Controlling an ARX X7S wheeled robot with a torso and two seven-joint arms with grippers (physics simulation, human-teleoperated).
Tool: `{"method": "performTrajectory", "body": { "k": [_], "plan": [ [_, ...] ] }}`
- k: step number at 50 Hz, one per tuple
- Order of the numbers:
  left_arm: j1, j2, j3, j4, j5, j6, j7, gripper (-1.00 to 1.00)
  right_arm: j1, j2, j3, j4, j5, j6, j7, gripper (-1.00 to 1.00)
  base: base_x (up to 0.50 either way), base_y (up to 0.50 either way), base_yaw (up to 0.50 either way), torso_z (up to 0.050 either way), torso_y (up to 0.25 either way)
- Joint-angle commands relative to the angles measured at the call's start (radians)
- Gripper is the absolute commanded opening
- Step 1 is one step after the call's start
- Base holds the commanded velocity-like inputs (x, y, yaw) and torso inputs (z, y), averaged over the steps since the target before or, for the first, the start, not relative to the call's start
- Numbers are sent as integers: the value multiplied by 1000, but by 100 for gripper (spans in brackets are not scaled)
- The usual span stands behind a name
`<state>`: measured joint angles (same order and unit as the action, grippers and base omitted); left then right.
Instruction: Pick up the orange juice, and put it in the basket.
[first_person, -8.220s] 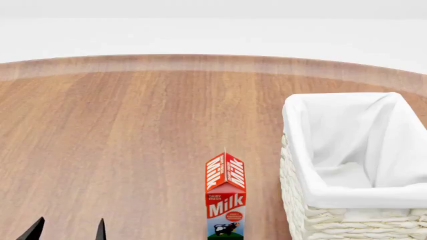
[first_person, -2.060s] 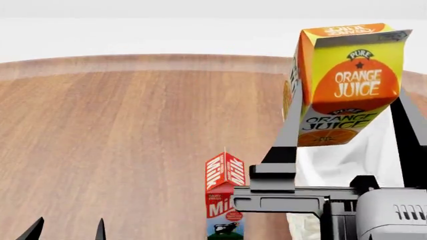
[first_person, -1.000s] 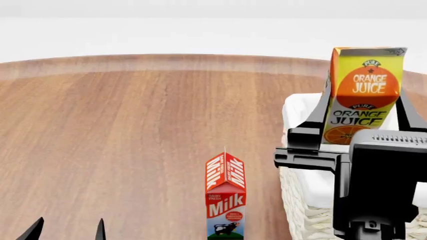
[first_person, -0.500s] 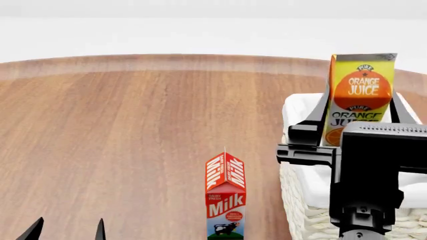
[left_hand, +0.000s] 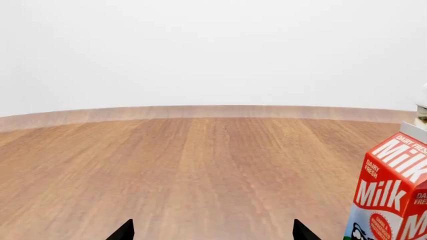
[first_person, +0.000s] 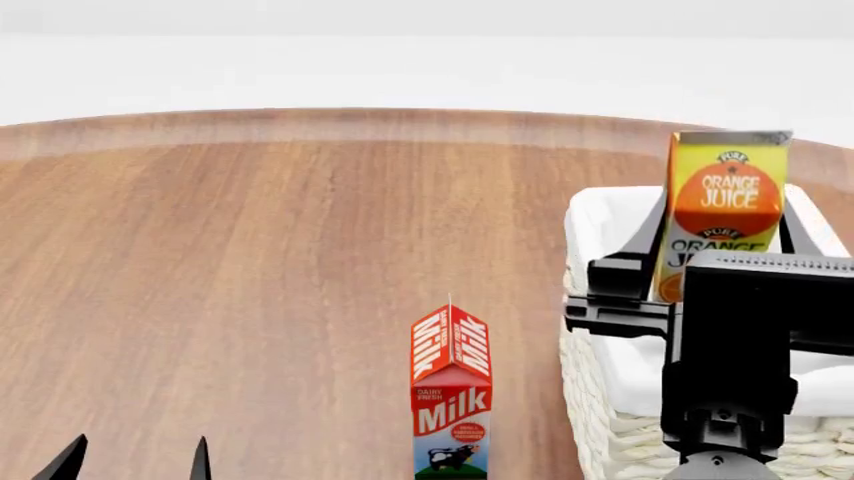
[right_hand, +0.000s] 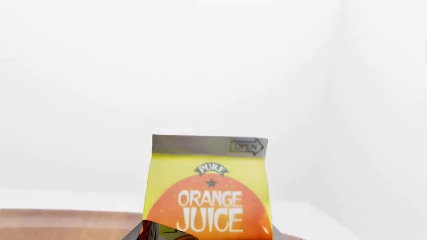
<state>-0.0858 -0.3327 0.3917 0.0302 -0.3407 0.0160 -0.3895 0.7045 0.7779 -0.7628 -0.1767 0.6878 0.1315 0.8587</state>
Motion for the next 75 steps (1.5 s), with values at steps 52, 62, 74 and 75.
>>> {"method": "performTrajectory", "body": {
  "k": [52, 62, 74, 75],
  "plan": [
    [-5, -6, 12, -4, -8, 5, -9, 100, 47, -123, 7, 306, -93, -61, -98, -100, 0, 0, 0, 0, 1],
    [-6, -8, 14, -4, -8, 5, -11, 100, 65, -160, 5, 396, -104, -76, -120, -100, 0, 0, 0, 0, 0],
    [-7, -9, 16, -4, -10, 6, -13, 100, 98, -178, -4, 440, -120, -59, -135, -100, 0, 0, 0, 1, 1],
    [-7, -9, 16, -4, -11, 6, -13, 100, 101, -181, -3, 446, -120, -60, -136, -100, 0, 0, 0, 0, 0]
  ]
}}
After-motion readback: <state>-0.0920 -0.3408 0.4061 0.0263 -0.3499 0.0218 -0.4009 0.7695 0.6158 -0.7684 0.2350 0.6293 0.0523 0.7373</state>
